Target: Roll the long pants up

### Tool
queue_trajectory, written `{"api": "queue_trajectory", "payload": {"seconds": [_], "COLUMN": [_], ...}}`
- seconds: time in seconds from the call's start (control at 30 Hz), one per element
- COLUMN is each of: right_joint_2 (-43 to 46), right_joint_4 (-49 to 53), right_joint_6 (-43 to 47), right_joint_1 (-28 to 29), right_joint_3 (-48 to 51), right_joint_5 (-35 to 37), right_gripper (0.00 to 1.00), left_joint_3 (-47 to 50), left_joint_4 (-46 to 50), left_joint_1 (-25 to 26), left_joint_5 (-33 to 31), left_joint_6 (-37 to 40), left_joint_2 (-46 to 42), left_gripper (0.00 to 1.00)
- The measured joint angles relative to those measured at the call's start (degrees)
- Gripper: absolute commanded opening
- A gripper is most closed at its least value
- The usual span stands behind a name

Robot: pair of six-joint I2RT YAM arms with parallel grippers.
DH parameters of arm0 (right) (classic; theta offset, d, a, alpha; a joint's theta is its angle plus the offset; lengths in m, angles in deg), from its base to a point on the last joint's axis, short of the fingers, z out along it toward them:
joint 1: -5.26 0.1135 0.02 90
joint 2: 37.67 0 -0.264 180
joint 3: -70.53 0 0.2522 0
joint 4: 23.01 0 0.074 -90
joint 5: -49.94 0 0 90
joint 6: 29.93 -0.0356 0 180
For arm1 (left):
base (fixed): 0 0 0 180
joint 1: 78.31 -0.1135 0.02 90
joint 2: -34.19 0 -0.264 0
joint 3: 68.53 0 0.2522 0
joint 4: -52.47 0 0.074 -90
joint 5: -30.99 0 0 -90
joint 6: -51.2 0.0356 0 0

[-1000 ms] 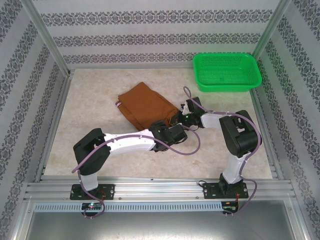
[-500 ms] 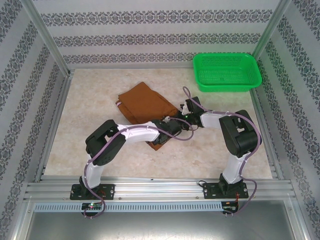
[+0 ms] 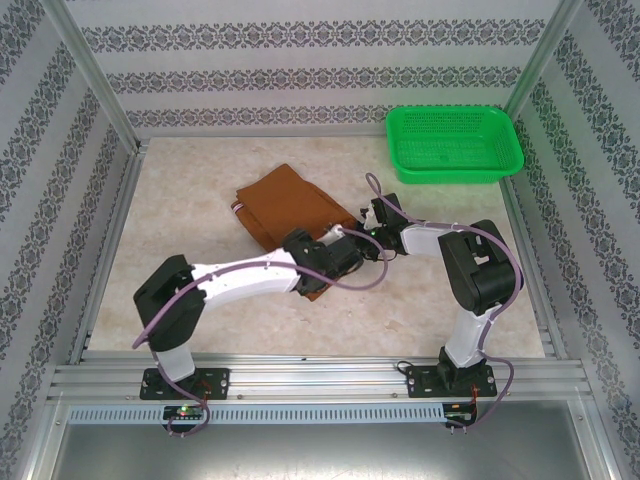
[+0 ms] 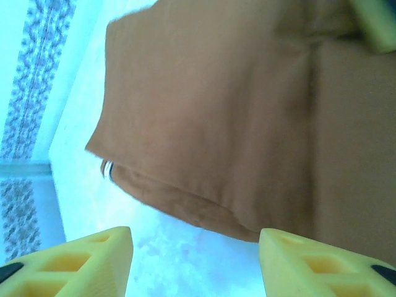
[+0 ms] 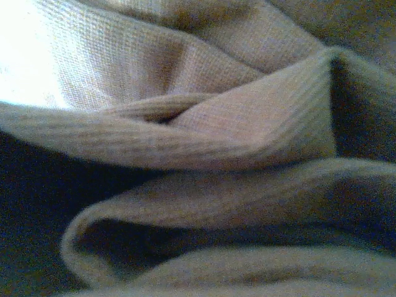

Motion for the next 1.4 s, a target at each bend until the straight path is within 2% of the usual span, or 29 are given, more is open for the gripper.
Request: {"api": "queue_trajectory", "payload": {"seconds": [0.17, 0.3, 0.37, 0.43, 0.67, 0.73, 1.07, 1.23, 1.4], "right_joint_2": [0.0, 0.0, 0.0, 0.0, 0.2, 0.2, 0.2, 0.2, 0.2], "right_joint_4": [-0.1, -0.2, -0.2, -0.2, 0.0, 0.0, 0.0, 0.0, 0.0], "right_joint_6": [0.0, 0.0, 0.0, 0.0, 0.0, 0.0, 0.0, 0.0, 0.0], "right_joint_1": [0.0, 0.0, 0.0, 0.0, 0.0, 0.0, 0.0, 0.0, 0.0], "right_joint_3": [0.0, 0.1, 0.1, 0.1, 0.1, 0.1, 0.1, 0.1, 0.1], "right_joint_5": [0.0, 0.0, 0.0, 0.0, 0.0, 0.0, 0.0, 0.0, 0.0], "right_gripper": [0.00, 0.00, 0.00, 0.00, 0.00, 0.00, 0.00, 0.00, 0.00], "left_joint_3": [1.8, 1.8, 1.7, 1.7, 0.4, -0.4, -3.1, -3.3, -3.5], "left_joint_4": [-4.1, -5.3, -5.6, -5.9, -6.1, -5.2, -2.2, -2.5, -3.5], "left_joint_1": [7.8, 8.7, 8.3, 7.6, 5.0, 4.1, 0.7, -0.4, -1.2], "left_joint_5": [5.9, 8.0, 8.0, 8.3, 11.7, 13.4, 18.3, 18.3, 15.3], "left_joint_6": [3.9, 5.0, 5.5, 5.6, 5.1, 4.6, 3.9, 3.8, 3.6], "left_joint_2": [3.1, 7.8, 9.9, 11.6, 13.0, 13.3, 13.8, 13.9, 14.8], "left_gripper": [0.64, 0.65, 0.65, 0.71, 0.72, 0.79, 0.79, 0.79, 0.78]}}
